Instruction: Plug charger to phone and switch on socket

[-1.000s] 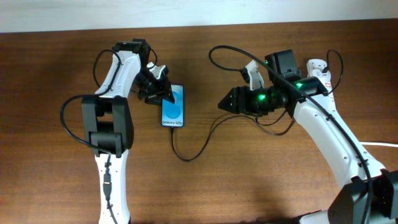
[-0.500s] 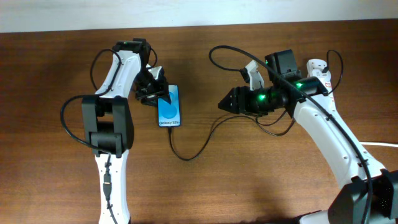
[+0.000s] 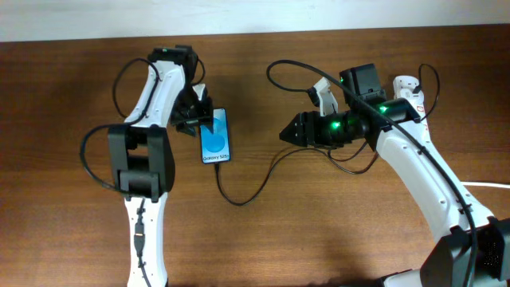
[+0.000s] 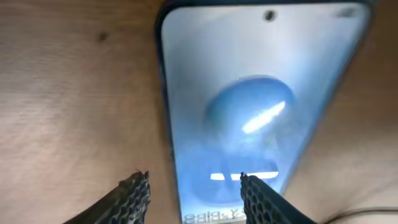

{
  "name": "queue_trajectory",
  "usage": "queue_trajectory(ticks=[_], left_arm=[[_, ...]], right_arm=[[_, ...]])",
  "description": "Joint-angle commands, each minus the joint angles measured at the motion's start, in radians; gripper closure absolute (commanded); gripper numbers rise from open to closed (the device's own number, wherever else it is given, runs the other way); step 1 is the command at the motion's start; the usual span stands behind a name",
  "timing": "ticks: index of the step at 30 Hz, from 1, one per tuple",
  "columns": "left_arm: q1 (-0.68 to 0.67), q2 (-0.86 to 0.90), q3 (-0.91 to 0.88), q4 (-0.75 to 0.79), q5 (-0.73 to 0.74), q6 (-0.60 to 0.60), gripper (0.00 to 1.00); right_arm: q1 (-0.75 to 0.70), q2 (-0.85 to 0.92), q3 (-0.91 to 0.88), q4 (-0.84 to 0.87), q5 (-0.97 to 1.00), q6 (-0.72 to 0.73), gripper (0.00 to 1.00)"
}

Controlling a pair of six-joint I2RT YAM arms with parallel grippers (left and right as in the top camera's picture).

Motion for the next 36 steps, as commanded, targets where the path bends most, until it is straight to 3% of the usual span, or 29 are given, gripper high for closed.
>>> queue_trajectory(ticks=[1, 14, 16, 18, 26, 28, 36], left_arm=[[0.023, -0.07, 0.123, -0.053, -0.023, -0.011, 0.47], [0.055, -0.438, 0.218, -0.135, -0.02, -0.013, 0.45], [0.056, -0.507, 0.218, -0.137, -0.023, -0.027, 0.32], [0.056, -0.541, 0.218, -0.139, -0.024, -0.026, 0.0], [0.056, -0.591, 0.217, -0.155, -0.072, -0.026, 0.01], [0.056, -0.591, 0.217, -0.155, -0.072, -0.026, 0.01], [0.056, -0.591, 0.217, -0.155, -0.072, -0.026, 0.01]], right_arm=[[-0.003, -0.013, 0.022, -0.023, 0.058, -0.035, 0.31], [-0.003, -0.14, 0.23, -0.255, 0.341, -0.057, 0.16], [-0.003, -0.167, 0.25, -0.293, 0.4, -0.057, 0.16], [-0.003, -0.188, 0.259, -0.311, 0.43, -0.057, 0.16], [-0.003, -0.328, 0.301, -0.377, 0.535, -0.056, 0.15], [-0.003, -0.371, 0.301, -0.383, 0.562, -0.056, 0.0], [-0.003, -0.492, 0.301, -0.432, 0.585, -0.056, 0.02]])
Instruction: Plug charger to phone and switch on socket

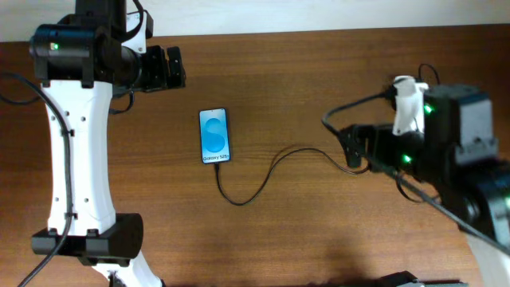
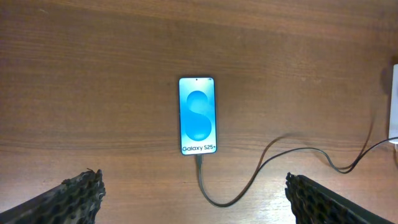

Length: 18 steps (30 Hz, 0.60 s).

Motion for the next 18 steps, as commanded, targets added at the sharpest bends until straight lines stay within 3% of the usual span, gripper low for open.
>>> queue_trajectory(ticks=[1, 9, 18], left_arm=[[0.0, -0.006, 0.009, -0.002, -0.014, -0.006, 0.01], [0.0, -0.006, 0.009, -0.002, -0.014, -0.006, 0.01], [0.0, -0.006, 0.009, -0.002, -0.014, -0.006, 0.01]], right_arm=[[-0.003, -0.024, 0.018, -0.009, 0.024, -0.007, 0.02], [-0.003, 0.006, 0.018, -0.031, 0.085, -0.007, 0.02], [-0.003, 0.019, 0.013, 0.14, 0.172, -0.008, 0.02]])
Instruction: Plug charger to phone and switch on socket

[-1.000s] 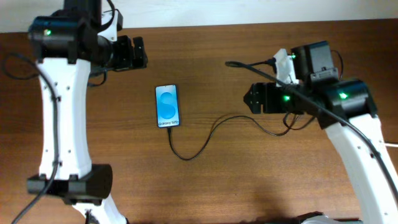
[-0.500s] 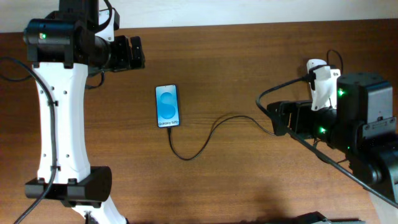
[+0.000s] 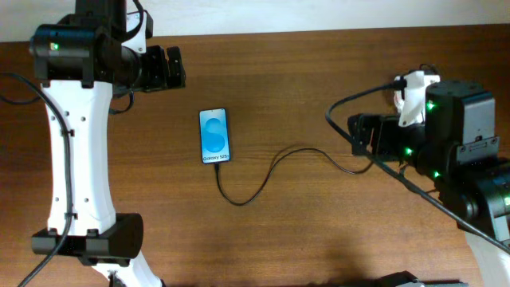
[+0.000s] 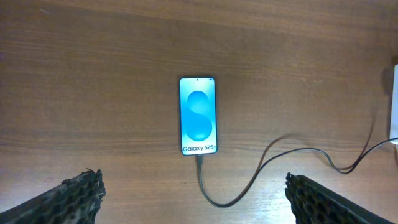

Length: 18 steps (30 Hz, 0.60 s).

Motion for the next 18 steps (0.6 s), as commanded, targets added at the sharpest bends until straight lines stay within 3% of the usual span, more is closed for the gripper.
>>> queue_trajectory(ticks=[1, 8, 18], left_arm=[[0.0, -0.006, 0.009, -0.002, -0.012, -0.006, 0.01], [0.0, -0.006, 0.009, -0.002, -0.012, -0.006, 0.01], [0.0, -0.006, 0.009, -0.002, -0.012, -0.006, 0.01]], right_arm=[[-0.003, -0.001, 0.01, 0.079, 0.045, -0.007, 0.02], [-0.033, -0.152, -0.172, 0.323, 0.038, -0.07, 0.02], [-0.122, -0.597, -0.921, 0.977, 0.018, -0.119, 0.02]])
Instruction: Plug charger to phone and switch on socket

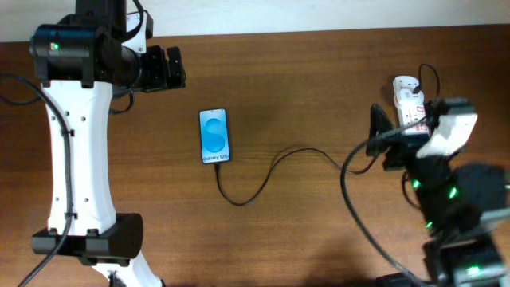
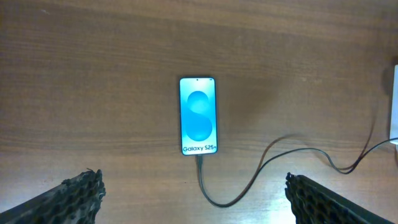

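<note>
The phone [image 1: 215, 136] lies screen-up and lit on the wooden table, also centred in the left wrist view [image 2: 198, 116]. A dark charger cable [image 1: 263, 179] is plugged into its lower end and curves right toward the white socket strip [image 1: 408, 94]. My left gripper [image 1: 171, 68] hangs high above the table's far left, open wide and empty; its fingers [image 2: 78, 196] frame the bottom of the wrist view. The right gripper [image 1: 381, 131] hovers just left of the socket; its jaws cannot be made out.
The cable [image 2: 249, 183] loops loosely across the table's middle. A white edge of the socket strip [image 2: 393, 99] shows at the right border of the left wrist view. The right arm's own black cable arcs over the near right of the table.
The right arm has drawn back toward the near right edge and its wrist has turned, the gripper now a little right of where it was. Left arm, phone and cable are unchanged.
At first my left gripper was low at the phone's top end and the right gripper hovered mid-table left of the socket. Then both arms stood raised and apart, the phone lying plugged in. Since then only the right arm has shifted back.
</note>
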{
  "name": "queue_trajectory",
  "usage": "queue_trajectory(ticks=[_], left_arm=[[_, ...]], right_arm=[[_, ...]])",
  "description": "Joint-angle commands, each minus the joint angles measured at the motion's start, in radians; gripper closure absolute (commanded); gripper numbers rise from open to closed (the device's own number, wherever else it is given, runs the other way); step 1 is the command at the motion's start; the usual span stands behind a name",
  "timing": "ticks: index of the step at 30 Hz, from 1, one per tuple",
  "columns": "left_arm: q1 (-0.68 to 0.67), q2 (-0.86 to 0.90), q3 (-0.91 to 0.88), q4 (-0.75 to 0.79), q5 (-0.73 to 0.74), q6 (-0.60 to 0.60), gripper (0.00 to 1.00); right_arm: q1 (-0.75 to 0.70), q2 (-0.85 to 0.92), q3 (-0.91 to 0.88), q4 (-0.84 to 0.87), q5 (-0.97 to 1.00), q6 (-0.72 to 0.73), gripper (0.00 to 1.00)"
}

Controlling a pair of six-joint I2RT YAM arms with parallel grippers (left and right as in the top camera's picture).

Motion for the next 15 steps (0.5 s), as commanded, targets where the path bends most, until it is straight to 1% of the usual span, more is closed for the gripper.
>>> queue_trajectory(ticks=[1, 3, 7, 15], left_arm=[[0.0, -0.006, 0.009, -0.002, -0.012, -0.005, 0.01], [0.0, -0.006, 0.009, -0.002, -0.012, -0.005, 0.01], [0.0, -0.006, 0.009, -0.002, -0.012, -0.005, 0.01], [0.0, -0.006, 0.009, -0.002, -0.012, -0.005, 0.01]], right_arm=[[-0.019, -0.15, -0.243, 0.116, -0.007, -0.016, 0.02], [-0.019, -0.237, -0.373, 0.197, -0.007, -0.016, 0.02], [-0.019, -0.359, -0.529, 0.263, -0.006, -0.016, 0.02], [-0.044, -0.547, -0.692, 0.268, -0.007, -0.015, 0.02]])
